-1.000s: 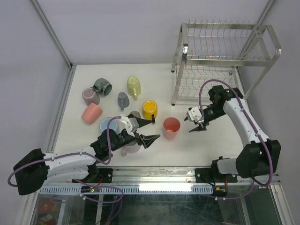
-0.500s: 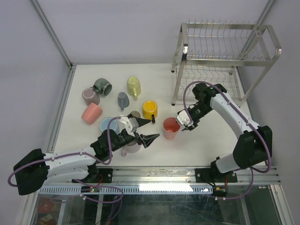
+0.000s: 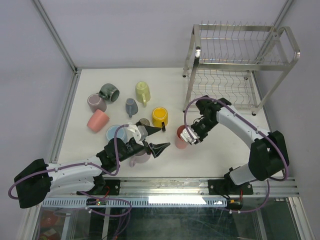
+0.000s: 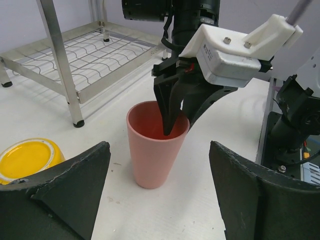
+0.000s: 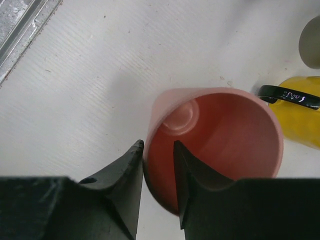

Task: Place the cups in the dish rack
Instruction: Pick up the cup at the center of the board, then position the cup upside down at the center of the board.

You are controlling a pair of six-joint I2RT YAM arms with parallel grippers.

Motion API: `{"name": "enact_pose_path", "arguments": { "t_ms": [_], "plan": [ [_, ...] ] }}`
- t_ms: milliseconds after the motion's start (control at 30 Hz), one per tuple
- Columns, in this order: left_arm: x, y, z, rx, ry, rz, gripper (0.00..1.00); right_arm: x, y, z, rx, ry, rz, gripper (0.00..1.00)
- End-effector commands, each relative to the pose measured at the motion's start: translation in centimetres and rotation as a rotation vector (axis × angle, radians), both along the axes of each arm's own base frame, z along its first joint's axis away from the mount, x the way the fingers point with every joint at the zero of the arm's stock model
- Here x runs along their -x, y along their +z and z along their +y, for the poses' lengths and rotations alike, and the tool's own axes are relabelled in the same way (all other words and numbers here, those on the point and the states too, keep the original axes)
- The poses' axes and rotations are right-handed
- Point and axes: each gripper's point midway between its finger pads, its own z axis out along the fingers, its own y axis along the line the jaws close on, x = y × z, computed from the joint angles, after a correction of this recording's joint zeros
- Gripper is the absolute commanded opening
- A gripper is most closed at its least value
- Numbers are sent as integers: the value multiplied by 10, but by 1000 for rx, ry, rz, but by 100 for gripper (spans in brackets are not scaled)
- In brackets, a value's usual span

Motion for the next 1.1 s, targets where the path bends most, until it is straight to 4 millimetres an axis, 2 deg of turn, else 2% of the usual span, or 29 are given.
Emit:
{"name": "enact_pose_path", "arguments": {
  "t_ms": [0,167,267,400,500,533,600,767,933,1067],
  "plan": [
    [-2,18,2,52,13,-22,78,-9,1,7,-17,-30,-52,27],
    [-2,20,1,50,4,-19,76,-11,10,9,-28,-90,-50,0],
    [0,23,1,54,0,-17,75,-8,28,7,-34,-165,-21,0],
    [2,26,3,66,-2,-18,75,-15,53,-5,10,-399,4,0],
    [2,28,3,70,-5,-23,75,-35,69,-30,45,-630,-32,0],
    [2,29,2,69,-7,-25,75,-43,75,-44,41,-706,-38,0],
    [1,29,0,65,-12,-30,75,-58,92,-65,-5,-829,-67,0],
    [1,33,-8,59,-32,-40,75,-107,114,-109,-91,-1117,-183,0],
    [2,35,-11,68,-45,-43,75,-145,128,-122,-181,-1283,-255,0],
    [3,34,-10,71,-51,-40,75,-172,128,-124,-239,-1360,-279,0]
  ]
}}
